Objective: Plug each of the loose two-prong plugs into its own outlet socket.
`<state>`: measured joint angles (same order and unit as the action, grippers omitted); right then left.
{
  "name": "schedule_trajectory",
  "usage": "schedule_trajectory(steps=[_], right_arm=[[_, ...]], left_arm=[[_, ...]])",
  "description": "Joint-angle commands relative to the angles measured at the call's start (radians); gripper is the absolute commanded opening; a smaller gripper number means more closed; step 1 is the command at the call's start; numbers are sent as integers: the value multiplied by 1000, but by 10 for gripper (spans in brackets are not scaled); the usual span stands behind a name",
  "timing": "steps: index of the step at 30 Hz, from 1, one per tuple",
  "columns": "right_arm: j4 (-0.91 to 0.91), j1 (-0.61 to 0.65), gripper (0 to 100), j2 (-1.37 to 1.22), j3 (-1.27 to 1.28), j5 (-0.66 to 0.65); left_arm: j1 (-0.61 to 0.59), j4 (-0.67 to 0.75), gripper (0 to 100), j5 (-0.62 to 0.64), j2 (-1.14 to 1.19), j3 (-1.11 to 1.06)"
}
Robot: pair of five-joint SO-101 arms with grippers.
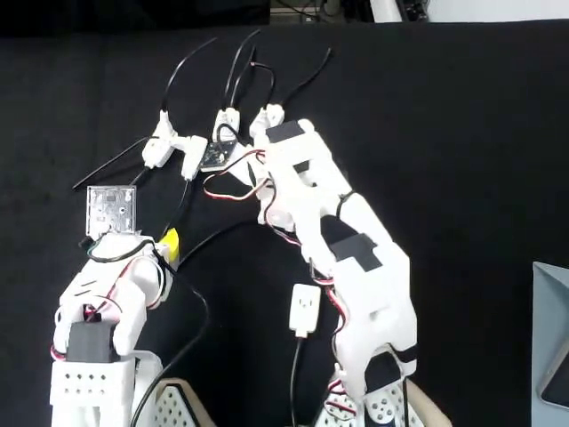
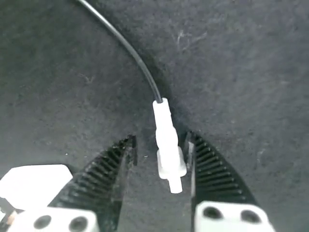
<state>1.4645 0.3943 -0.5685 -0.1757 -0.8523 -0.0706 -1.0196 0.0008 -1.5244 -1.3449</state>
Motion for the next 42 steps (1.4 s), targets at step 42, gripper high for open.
schedule_trajectory(steps=[42], right_arm=[[-26, -8, 181, 4, -42, -3]], left_arm=[[-12, -2, 184, -9, -8, 5]])
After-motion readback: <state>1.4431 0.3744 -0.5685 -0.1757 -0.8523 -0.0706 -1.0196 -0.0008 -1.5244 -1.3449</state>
